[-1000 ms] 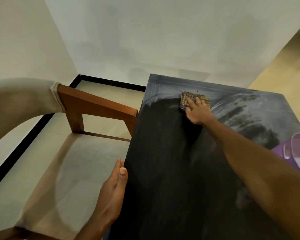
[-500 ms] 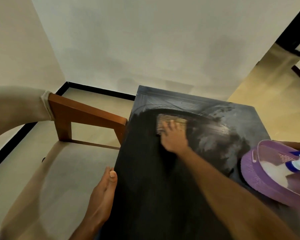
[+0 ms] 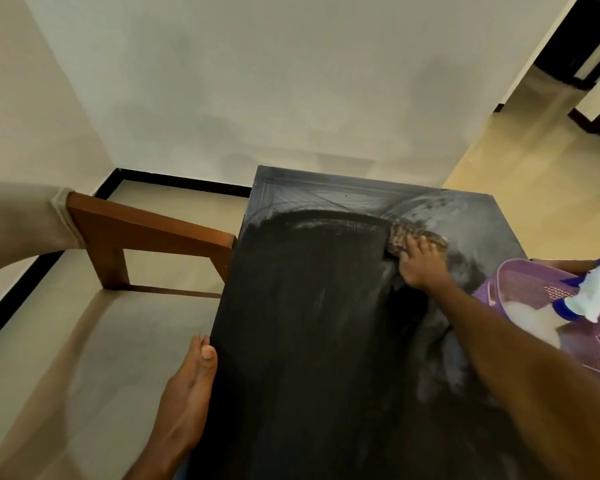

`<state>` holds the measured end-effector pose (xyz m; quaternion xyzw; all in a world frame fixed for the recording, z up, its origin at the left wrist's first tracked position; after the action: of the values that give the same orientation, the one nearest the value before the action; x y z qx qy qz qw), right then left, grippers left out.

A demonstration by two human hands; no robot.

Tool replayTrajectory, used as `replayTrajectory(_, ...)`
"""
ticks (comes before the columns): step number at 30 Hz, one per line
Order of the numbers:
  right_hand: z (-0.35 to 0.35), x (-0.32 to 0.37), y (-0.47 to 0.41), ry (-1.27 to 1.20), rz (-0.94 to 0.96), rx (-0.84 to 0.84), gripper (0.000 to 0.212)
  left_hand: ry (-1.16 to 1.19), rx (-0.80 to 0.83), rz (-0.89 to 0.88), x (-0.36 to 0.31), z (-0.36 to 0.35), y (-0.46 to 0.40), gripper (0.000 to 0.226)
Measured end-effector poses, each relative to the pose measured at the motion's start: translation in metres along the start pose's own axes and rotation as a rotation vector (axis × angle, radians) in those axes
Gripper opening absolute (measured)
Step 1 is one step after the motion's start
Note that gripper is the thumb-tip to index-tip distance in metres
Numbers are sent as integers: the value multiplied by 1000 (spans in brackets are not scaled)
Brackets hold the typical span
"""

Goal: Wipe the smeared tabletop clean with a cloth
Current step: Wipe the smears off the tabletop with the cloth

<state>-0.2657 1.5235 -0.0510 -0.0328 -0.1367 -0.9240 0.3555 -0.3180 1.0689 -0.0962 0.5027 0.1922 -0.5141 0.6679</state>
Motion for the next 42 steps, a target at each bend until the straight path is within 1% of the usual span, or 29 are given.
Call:
replayTrajectory(2,0,-27,5,-33,-133,21,59,0,45,-20,1,1,1,129)
replayTrajectory(4,-9,-13,16,-20,-134,-6,58,39,19,-4,5,2,-1,129)
replayTrajectory(5,-15,5,28,6,-86,-22,58,60,-1,5,6,1,0,125)
replayTrajectory(7,-29,49,65,55,96,-67,57,80,-9,38,14,-2,-4,109)
replayTrajectory(9,-49,92,120,54,295,-100,57,71,-6,42,21,-3,-7,88)
replayTrajectory(11,-67,126,181,16,498,-57,58,33,-4,-37,27,-2,-7,70)
replayTrajectory(12,-77,135,209,8,596,-12,59,21,-4,-79,28,-2,-7,69)
replayTrajectory(14,-87,134,249,2,741,108,58,34,-10,-124,31,-3,-12,68)
replayTrajectory(15,-84,122,253,-2,781,134,57,76,-42,-97,32,-6,-13,63)
replayTrajectory(16,-77,106,246,13,803,103,56,119,-77,-74,34,-8,-12,51)
replayTrajectory(17,-68,87,232,58,788,46,56,179,-86,-78,36,-9,-10,35)
replayTrajectory(18,-57,66,209,107,722,-6,56,242,-74,-92,37,-11,-6,25)
replayTrajectory(19,-43,42,179,119,591,-49,56,298,-59,-95,37,-11,0,27)
replayTrajectory(20,-27,16,147,86,410,-54,56,337,-42,-84,34,-7,6,41)
replayTrajectory(21,-12,-6,121,48,228,-6,57,351,-32,-57,32,-5,11,63)
replayTrajectory(22,-1,-21,103,19,90,64,57,350,-33,-36,31,-3,13,88)
replayTrajectory(23,3,-28,92,-9,18,104,56,331,-31,-12,31,-1,16,104)
replayTrajectory(24,1,-27,87,-27,-20,109,57,294,-19,-4,29,2,20,107)
replayTrajectory(26,-11,-1,100,-2,25,41,59,169,7,-40,24,6,33,90)
replayTrajectory(28,-35,44,135,23,206,-19,61,110,-45,-106,20,9,42,75)
replayTrajectory(29,-49,68,161,33,324,-22,62,83,-74,-138,19,10,46,73)
replayTrajectory(30,-63,90,189,43,438,0,63,45,-65,-166,19,10,48,77)
replayTrajectory(32,-84,112,238,36,611,71,63,-44,22,-189,17,9,50,90)
replayTrajectory(34,-86,100,257,17,676,92,59,-81,-8,-177,14,9,48,92)
replayTrajectory(36,-73,60,254,59,635,-1,57,-71,-83,-128,7,7,51,96)
replayTrajectory(38,-57,-4,247,121,481,-66,58,-40,-129,-94,-4,2,61,103)
replayTrajectory(40,-39,-81,249,143,322,-78,58,27,-172,-129,-12,-1,78,91)
replayTrajectory(41,-30,-116,255,90,251,-91,57,47,-171,-156,-14,2,85,83)
replayTrajectory(42,-23,-145,263,29,185,-96,57,52,-130,-192,-15,6,89,77)
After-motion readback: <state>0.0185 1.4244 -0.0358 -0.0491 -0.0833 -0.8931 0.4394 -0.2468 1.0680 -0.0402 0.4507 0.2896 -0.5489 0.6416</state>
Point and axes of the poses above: each hand's wrist, its own y-axis away from the middle knuckle, its own z-axis out of the back of the hand, x = y × z, the point moved 1 cm from there along -y, towards the middle knuckle, and after that the axes turned 2 degrees about -y, right-handed, at the moved point
